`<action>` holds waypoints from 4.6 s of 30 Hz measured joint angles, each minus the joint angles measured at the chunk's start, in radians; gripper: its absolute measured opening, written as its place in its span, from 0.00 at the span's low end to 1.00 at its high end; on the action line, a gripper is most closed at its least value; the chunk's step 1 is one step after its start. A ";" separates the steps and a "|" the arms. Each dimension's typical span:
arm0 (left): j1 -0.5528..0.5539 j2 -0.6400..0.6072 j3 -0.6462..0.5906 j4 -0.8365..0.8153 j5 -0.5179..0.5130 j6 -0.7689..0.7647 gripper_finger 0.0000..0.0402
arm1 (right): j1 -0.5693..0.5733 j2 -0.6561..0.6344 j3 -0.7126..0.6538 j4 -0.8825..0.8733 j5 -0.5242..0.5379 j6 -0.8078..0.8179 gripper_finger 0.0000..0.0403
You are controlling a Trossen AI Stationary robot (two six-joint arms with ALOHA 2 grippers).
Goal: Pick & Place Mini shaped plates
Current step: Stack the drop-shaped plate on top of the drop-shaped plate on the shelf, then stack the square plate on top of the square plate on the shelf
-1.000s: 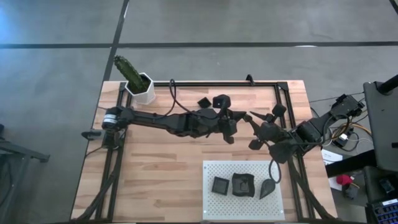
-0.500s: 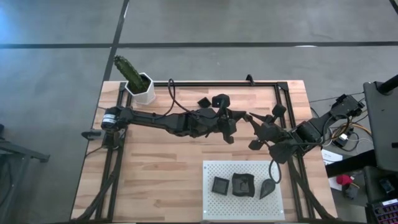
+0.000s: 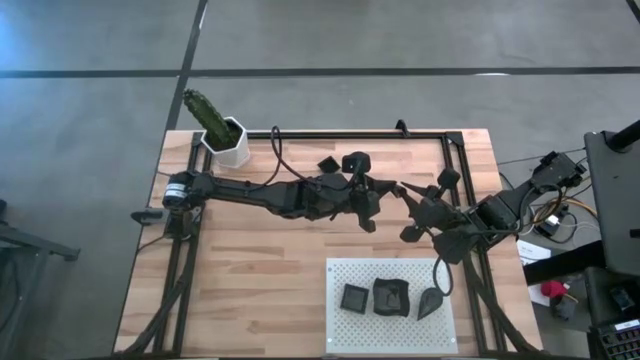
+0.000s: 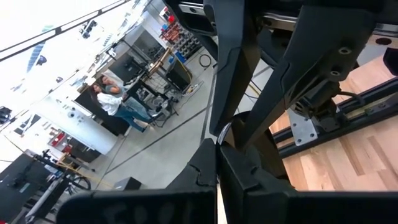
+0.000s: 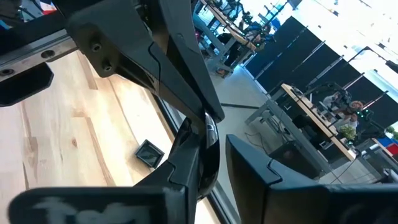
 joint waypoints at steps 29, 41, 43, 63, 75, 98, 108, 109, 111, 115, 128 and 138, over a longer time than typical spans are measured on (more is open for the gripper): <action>-0.004 0.001 -0.001 -0.003 -0.050 -0.028 0.20 | -0.001 -0.010 0.000 0.015 0.027 0.083 0.03; -0.055 -0.033 -0.001 -0.010 -0.261 -0.013 0.23 | 0.001 -0.111 0.000 0.013 -0.157 0.246 0.03; -0.069 -0.042 -0.001 -0.011 -0.293 -0.004 0.23 | 0.000 -0.134 0.000 0.009 -0.206 0.287 0.03; -0.121 -0.098 -0.001 -0.033 -0.445 0.007 0.23 | 0.008 -0.226 0.000 -0.326 -0.866 1.252 0.03; -0.122 -0.098 -0.001 -0.071 -0.463 0.031 0.23 | 0.113 -0.140 0.000 -0.342 -1.072 1.698 0.03; -0.122 -0.098 -0.001 -0.075 -0.463 0.051 0.23 | 0.380 0.060 0.064 -0.365 -1.101 2.149 0.03; -0.125 -0.098 -0.001 -0.075 -0.464 0.050 0.23 | 0.380 0.068 0.064 -0.277 -1.094 2.149 0.10; -0.124 -0.098 -0.001 -0.075 -0.464 0.050 0.23 | 0.380 0.068 0.064 -0.267 -1.094 2.147 0.11; -0.124 -0.098 -0.001 -0.075 -0.464 0.050 0.23 | 0.380 0.068 0.064 -0.262 -1.091 2.147 0.15; -0.124 -0.098 -0.001 -0.075 -0.464 0.051 0.23 | 0.371 0.076 0.063 -0.250 -1.088 2.147 0.20; -0.124 -0.098 -0.001 -0.075 -0.464 0.051 0.23 | 0.364 0.083 0.063 -0.194 -1.069 2.135 0.22; -0.124 -0.098 -0.001 -0.075 -0.464 0.051 0.23 | 0.364 0.082 0.062 -0.195 -0.999 2.061 0.16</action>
